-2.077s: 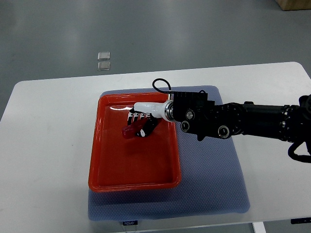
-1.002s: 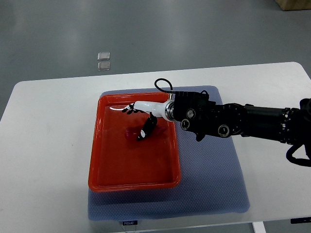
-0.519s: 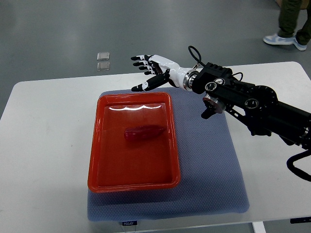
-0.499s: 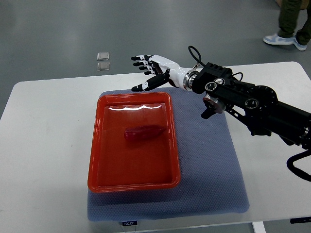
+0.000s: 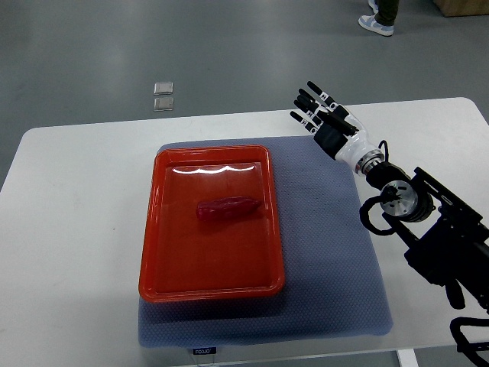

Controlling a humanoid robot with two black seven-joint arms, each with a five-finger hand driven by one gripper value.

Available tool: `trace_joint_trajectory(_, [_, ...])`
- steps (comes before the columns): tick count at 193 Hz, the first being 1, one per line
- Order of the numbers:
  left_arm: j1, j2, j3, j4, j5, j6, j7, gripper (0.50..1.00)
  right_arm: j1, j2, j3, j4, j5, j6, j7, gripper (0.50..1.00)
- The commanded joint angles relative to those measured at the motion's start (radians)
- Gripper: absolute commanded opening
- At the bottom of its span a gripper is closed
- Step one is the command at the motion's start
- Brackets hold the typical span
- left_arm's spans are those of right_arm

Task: Place red pepper on red tray

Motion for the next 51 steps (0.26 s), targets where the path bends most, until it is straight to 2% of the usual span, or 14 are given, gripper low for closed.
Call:
trace_joint_trajectory(1, [0.0,0.0,0.0,0.001,0.0,0.0,0.001,1.0,-0.021,-0.002,0.024,-0.011,0.039,0.028,0.022,0.915])
trace_joint_trajectory(51, [0.0,0.0,-0.001,-0.001,0.0,0.0,0.001,1.0,-0.021,0.001,0.043,-0.033,0.058,0.033,0.023,0.915])
